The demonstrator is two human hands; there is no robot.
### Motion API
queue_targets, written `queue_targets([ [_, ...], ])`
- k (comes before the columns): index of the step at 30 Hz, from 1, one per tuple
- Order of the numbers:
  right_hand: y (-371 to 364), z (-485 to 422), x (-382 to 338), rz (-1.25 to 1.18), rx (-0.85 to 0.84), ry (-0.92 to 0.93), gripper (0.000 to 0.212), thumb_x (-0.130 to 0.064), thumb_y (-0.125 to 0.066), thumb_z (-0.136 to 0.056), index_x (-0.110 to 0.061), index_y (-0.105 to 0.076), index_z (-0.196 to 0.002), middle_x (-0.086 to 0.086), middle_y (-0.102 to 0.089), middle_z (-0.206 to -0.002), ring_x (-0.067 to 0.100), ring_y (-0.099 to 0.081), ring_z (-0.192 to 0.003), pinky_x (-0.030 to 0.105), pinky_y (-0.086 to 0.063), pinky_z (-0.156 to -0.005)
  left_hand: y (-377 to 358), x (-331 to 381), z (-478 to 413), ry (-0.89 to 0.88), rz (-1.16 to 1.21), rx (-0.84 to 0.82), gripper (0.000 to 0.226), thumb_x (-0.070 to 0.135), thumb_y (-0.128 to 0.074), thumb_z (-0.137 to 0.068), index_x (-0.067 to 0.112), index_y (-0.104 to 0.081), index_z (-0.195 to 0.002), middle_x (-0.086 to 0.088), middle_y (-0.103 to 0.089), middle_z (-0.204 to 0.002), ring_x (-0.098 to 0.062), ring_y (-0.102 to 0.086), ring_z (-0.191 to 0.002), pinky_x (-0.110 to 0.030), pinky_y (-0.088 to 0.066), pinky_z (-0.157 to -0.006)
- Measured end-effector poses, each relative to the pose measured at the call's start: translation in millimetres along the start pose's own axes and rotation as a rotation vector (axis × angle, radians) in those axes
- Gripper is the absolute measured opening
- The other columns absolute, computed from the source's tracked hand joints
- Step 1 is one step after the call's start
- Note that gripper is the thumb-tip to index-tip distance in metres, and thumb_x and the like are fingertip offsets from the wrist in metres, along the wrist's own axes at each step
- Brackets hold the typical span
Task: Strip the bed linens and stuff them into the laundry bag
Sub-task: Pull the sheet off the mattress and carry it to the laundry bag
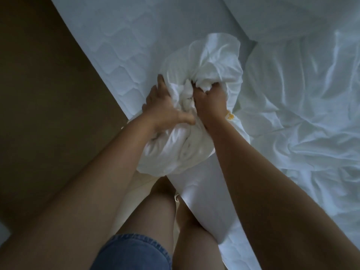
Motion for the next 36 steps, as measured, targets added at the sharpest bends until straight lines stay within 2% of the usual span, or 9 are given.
queue_targets([
  [5, 2.4, 5.8, 8.3, -0.264, -0.274, -0.020, 0.028, -0.037, -0.072, -0.079, -0.017, -0.064, -0.097, -0.002, -0.067, -0.100, 0.013, -0.064, -0.097, 0.029, -0.052, -0.088, -7.2, 2.0, 0.7, 0.135, -0.173, 0.236, 0.145, 0.066, -0.079, -0.052, 0.017, 0.015, -0.151, -0.009, -0.014, -0.154, -0.026, -0.018, -0.143, -0.048, -0.020, -0.115],
  [11, 64.9, 63.4, 92.1, 0.012, 0.105, -0.109, 0.085, -0.050, -0.073, -0.071, -0.014, -0.039, -0.140, 0.006, -0.046, -0.136, 0.020, -0.040, -0.129, 0.035, -0.027, -0.112, -6.6, -0.5, -6.6, 0.093, -0.133, 0.330, 0.113, 0.053, -0.069, -0.074, 0.017, 0.003, -0.153, -0.011, -0.026, -0.148, -0.030, -0.029, -0.134, -0.044, -0.027, -0.108],
  [17, 55.2, 64.6, 73.1, -0.279, 0.077, -0.127, 0.023, -0.018, -0.057, -0.083, -0.009, -0.064, -0.102, -0.002, -0.065, -0.086, 0.014, -0.061, -0.080, 0.038, -0.052, -0.079, -5.5, -1.4, -8.2, 0.069, -0.134, 0.331, 0.113, 0.055, -0.068, -0.074, 0.019, 0.005, -0.152, -0.010, -0.026, -0.147, -0.030, -0.030, -0.134, -0.044, -0.027, -0.107],
  [21, 16.2, 57.3, 19.1, -0.490, -0.195, -0.085, 0.041, -0.014, -0.048, -0.091, -0.013, -0.052, -0.132, 0.000, -0.057, -0.129, 0.009, -0.053, -0.118, 0.028, -0.043, -0.100, 1.7, -3.1, -7.6, 0.005, -0.061, 0.293, 0.118, 0.062, -0.069, -0.068, 0.020, 0.001, -0.152, -0.011, -0.028, -0.148, -0.031, -0.031, -0.135, -0.046, -0.029, -0.108],
  [25, -5.5, 51.0, 19.1, -0.660, -0.320, -0.174, 0.018, -0.018, -0.049, -0.092, -0.012, -0.061, -0.105, 0.000, -0.067, -0.099, 0.007, -0.065, -0.093, 0.026, -0.052, -0.086, 1.1, 0.7, 6.0, -0.098, -0.023, 0.076, 0.152, 0.064, -0.083, -0.048, 0.017, 0.019, -0.150, -0.014, -0.005, -0.158, -0.030, -0.009, -0.146, -0.053, -0.019, -0.116],
  [29, -32.2, 46.6, 8.5, -0.945, -0.656, -0.340, 0.057, -0.050, -0.033, -0.097, -0.006, -0.051, -0.128, 0.014, -0.065, -0.119, 0.026, -0.062, -0.111, 0.038, -0.049, -0.096, -13.9, 1.2, 15.5, -0.044, -0.112, -0.042, 0.163, 0.061, -0.086, -0.039, 0.025, 0.036, -0.142, -0.011, 0.023, -0.157, -0.024, 0.017, -0.146, -0.053, -0.002, -0.117],
  [31, -33.6, 46.3, -2.8, -0.951, -0.773, -0.359, 0.070, -0.060, -0.032, -0.093, -0.005, -0.045, -0.134, 0.009, -0.064, -0.116, 0.019, -0.067, -0.097, 0.028, -0.053, -0.082, -12.6, -1.0, 7.9, 0.012, -0.123, 0.029, 0.160, 0.067, -0.082, -0.040, 0.027, 0.034, -0.143, -0.011, 0.017, -0.158, -0.026, 0.010, -0.147, -0.055, -0.006, -0.117],
  [33, -36.5, 44.2, 0.5, -0.902, -0.776, -0.412, 0.061, -0.057, -0.040, -0.091, -0.009, -0.051, -0.126, 0.001, -0.057, -0.083, 0.008, -0.050, -0.058, 0.016, -0.033, -0.053, -8.4, -1.9, 1.0, 0.019, -0.118, 0.133, 0.147, 0.073, -0.075, -0.051, 0.027, 0.026, -0.147, -0.014, 0.002, -0.158, -0.029, -0.005, -0.147, -0.056, -0.014, -0.115],
  [36, -22.4, 36.4, 11.3, -0.634, -0.503, -0.220, 0.034, -0.037, -0.054, -0.090, -0.006, -0.057, -0.103, 0.009, -0.051, -0.062, 0.020, -0.044, -0.052, 0.023, -0.029, -0.046, -1.2, -2.6, -3.0, -0.028, -0.121, 0.255, 0.126, 0.071, -0.066, -0.065, 0.026, 0.014, -0.151, -0.016, -0.019, -0.152, -0.033, -0.026, -0.139, -0.055, -0.026, -0.110],
])
Point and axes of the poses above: each hand's wrist, its own z-axis away from the middle knuckle, its own y-axis out of the back of the hand, x = y × z, the point moved 10 cm from there along -z, towards the middle knuckle
